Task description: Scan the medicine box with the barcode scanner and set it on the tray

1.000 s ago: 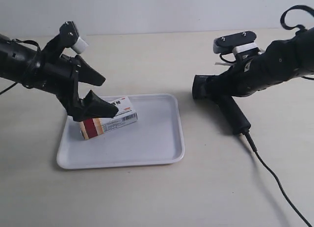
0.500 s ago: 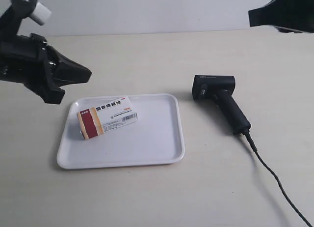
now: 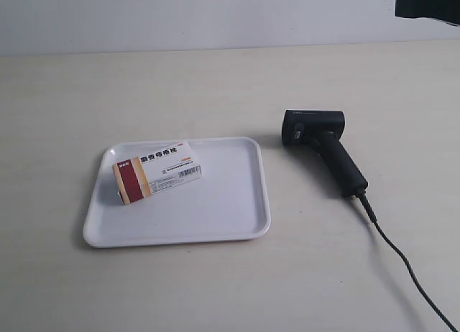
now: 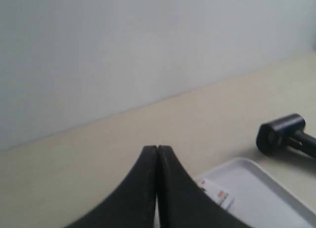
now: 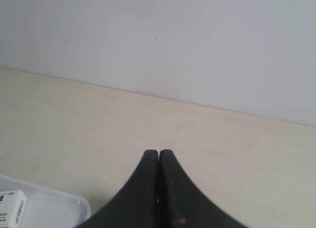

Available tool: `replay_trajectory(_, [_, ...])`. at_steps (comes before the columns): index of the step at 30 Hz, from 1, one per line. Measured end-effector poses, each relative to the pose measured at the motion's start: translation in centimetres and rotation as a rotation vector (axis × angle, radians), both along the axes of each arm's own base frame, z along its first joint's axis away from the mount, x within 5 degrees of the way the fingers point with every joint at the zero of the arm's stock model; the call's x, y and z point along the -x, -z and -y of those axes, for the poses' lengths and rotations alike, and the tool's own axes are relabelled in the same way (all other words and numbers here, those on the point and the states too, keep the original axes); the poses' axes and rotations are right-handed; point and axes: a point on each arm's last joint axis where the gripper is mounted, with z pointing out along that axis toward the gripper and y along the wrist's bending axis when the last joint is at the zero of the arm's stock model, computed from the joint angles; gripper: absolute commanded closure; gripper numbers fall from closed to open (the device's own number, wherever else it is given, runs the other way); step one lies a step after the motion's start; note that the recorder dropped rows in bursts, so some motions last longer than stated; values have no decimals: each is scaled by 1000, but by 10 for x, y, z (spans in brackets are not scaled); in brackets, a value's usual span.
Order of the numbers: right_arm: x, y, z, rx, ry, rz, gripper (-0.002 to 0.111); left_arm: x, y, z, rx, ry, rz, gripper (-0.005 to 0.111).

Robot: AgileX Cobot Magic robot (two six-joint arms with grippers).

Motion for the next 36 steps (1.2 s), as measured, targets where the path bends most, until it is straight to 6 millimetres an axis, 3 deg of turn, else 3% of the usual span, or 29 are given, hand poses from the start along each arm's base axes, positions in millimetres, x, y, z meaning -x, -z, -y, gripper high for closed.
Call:
replay_trajectory(6, [0,0,0,-4,1,0,108,42,10,-14,95,-42,180,105])
replay_trajectory(13, [0,0,0,-4,1,0,108,64,8,-20,138,-49,325,105])
replay_trajectory(19, [0,0,0,-4,1,0,108,64,10,-25,60,-104,367,105])
replay_trajectory(28, [0,0,0,-5,1,0,108,49,61,-46,-24,-455,228,105])
replay_trajectory(36, [0,0,0,-5,1,0,108,49,61,-51,-38,-541,226,105])
